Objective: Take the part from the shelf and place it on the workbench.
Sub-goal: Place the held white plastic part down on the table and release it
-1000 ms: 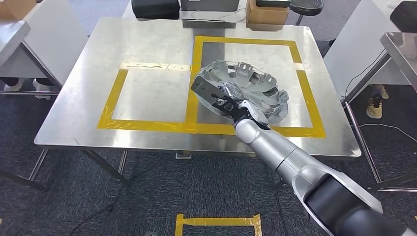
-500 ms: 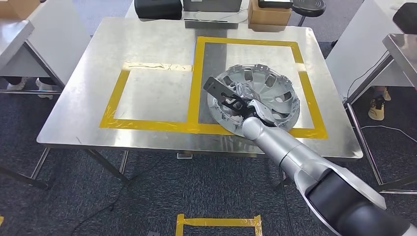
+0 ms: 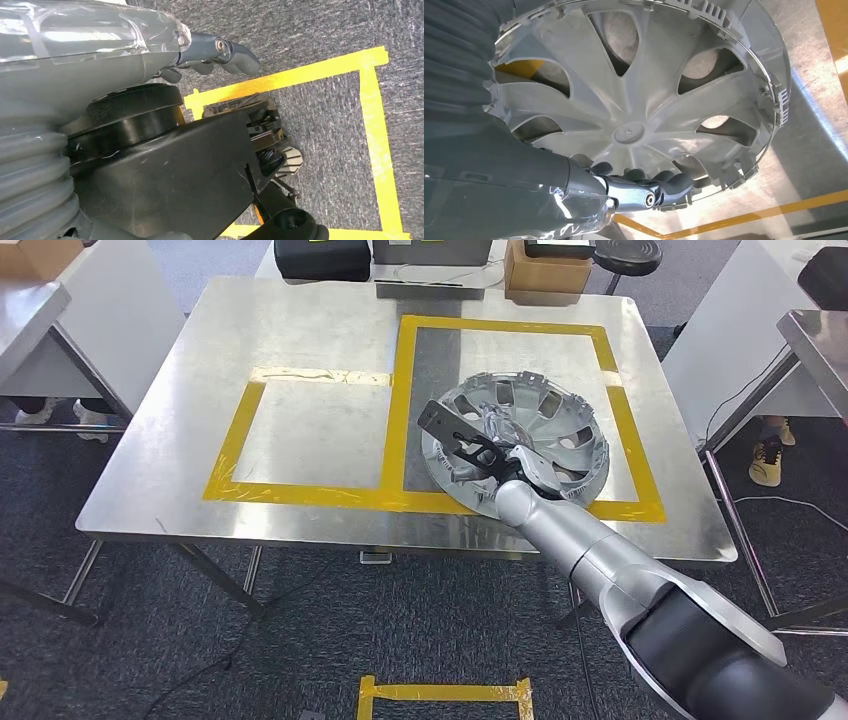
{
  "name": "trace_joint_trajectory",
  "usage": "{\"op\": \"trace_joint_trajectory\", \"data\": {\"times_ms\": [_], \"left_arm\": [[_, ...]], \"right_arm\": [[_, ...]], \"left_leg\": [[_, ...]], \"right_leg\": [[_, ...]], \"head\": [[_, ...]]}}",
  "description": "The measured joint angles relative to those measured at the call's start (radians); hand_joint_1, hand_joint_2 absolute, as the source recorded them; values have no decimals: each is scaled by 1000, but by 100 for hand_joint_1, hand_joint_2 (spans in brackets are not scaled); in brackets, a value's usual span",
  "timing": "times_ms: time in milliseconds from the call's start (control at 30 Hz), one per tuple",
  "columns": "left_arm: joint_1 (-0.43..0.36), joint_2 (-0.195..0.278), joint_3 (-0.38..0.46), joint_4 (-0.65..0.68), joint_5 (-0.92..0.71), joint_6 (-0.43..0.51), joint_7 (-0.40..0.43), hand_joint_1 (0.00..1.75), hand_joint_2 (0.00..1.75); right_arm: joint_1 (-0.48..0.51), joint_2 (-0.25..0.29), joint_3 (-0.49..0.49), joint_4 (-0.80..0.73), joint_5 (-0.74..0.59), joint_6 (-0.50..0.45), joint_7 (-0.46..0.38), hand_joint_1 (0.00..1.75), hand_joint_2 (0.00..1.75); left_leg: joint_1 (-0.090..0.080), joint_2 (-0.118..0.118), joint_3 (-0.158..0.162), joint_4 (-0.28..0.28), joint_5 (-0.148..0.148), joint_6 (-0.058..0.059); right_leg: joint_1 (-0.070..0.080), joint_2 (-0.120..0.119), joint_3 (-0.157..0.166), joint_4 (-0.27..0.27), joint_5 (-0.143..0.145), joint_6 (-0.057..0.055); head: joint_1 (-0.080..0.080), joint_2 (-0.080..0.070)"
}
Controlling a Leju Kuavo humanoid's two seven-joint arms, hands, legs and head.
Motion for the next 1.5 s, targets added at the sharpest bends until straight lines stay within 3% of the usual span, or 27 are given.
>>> {"op": "trace_joint_trajectory", "data": {"times_ms": [267, 400, 600, 733, 800, 900, 1000, 1200, 1500], "left_arm": [[0, 0, 0, 0, 0, 0, 0, 0, 175], [0, 0, 0, 0, 7, -3, 4, 0, 0], [1, 2, 0, 0, 31, -4, 15, 0, 0], [3, 5, 1, 0, 65, 3, -2, 0, 0], [6, 6, 2, 0, 100, 13, -23, 0, 0], [15, 8, 5, 0, 136, 28, -41, 0, 0], [21, 14, 9, 2, 149, 38, -39, 0, 0], [22, 23, 11, 3, 157, 48, -36, 0, 0], [21, 25, 27, 3, 168, 56, -39, 0, 0]], "right_arm": [[0, 0, 0, 2, 0, 0, 0, 0, 175], [-1, 1, 2, 8, 6, -25, -32, 0, 175], [-27, 0, -9, -63, 0, -162, -129, 0, 175], [-2, -51, -58, -243, -60, -289, -166, 0, 175], [122, -95, -131, -411, -176, -393, -307, 0, 175], [405, -152, -241, -726, -261, -463, -533, 0, 175], [585, -174, -301, -972, -260, -469, -631, 0, 175], [741, -199, -371, -1231, -279, -472, -673, 0, 175], [817, -205, -393, -1419, -283, -447, -685, 0, 175]], "left_leg": [[0, 0, 0, 0, 0, 0], [0, 1, 0, 0, 0, 0], [0, 4, 2, 0, 0, 0], [1, -8, 7, 0, 0, -1], [7, -26, 18, -2, -1, -2], [12, -48, 28, -4, -5, -4], [11, -44, 28, -4, -8, -4], [10, -23, 30, -5, -9, -1], [9, -5, 31, -4, -11, 0]], "right_leg": [[0, 0, 0, 0, 0, 0], [0, 0, 1, 0, 0, 0], [0, 0, 1, 0, 0, 0], [2, -4, 7, -2, -1, 0], [7, -16, 25, -10, -6, -2], [12, -34, 46, -17, -15, -2], [10, -34, 46, -17, -17, -1], [10, -19, 44, -18, -15, 1], [8, -6, 41, -18, -11, 4]], "head": [[0, 0], [0, 0], [0, 0], [-5, 0], [-8, 0], [5, 0], [6, 0], [5, 0], [3, 0]]}}
